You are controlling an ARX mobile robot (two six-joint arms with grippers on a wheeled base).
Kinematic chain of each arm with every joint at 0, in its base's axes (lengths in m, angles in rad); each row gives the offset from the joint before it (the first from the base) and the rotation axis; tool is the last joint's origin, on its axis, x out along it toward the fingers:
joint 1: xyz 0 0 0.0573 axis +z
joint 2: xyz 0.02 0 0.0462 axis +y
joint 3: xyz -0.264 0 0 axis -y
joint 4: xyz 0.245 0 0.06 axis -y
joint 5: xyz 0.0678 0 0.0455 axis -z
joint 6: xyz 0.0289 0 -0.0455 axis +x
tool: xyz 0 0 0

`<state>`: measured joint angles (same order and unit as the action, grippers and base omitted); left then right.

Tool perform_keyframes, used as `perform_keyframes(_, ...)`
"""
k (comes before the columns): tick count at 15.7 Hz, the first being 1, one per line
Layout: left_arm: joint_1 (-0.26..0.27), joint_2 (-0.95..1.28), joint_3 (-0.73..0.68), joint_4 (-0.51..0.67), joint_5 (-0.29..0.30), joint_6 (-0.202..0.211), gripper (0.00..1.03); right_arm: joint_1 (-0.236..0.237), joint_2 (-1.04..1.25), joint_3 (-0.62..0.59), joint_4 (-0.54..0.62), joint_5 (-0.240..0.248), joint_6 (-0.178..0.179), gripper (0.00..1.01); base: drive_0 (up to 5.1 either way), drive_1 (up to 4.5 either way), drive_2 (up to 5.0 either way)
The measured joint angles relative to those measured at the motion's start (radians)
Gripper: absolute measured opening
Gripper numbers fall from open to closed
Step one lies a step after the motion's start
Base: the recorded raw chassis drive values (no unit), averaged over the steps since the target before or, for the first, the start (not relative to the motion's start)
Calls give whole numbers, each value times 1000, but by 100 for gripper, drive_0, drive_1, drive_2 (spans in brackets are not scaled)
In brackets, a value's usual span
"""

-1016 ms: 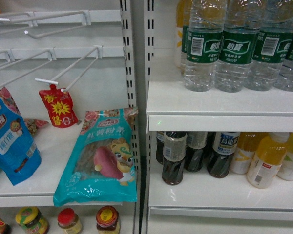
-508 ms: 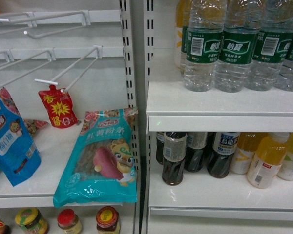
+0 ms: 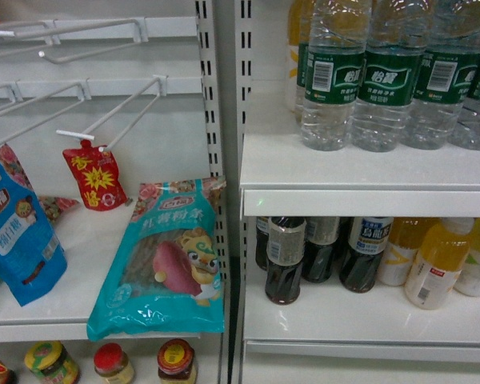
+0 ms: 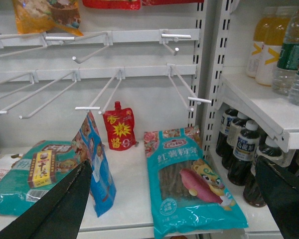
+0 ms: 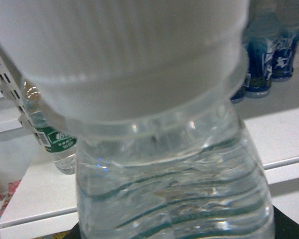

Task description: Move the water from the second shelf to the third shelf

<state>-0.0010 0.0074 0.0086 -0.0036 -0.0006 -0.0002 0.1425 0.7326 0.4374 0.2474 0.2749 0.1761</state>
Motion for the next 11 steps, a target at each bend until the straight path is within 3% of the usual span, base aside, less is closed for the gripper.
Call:
perform_keyframes(1,0,0,0,0,0,0,98,-39,81,20,57,-53,18,45,0,0,0)
perform_keyframes(2,0,0,0,0,0,0,98,-54,152,31,105,-61,18,45,0,0,0)
perform_keyframes(7,0,0,0,0,0,0,98,-71,435,137,260,-145,30,45,0,0,0)
perform_keyframes(11,0,0,0,0,0,0,98,-78,561,226,254,-153,39,45,0,0,0)
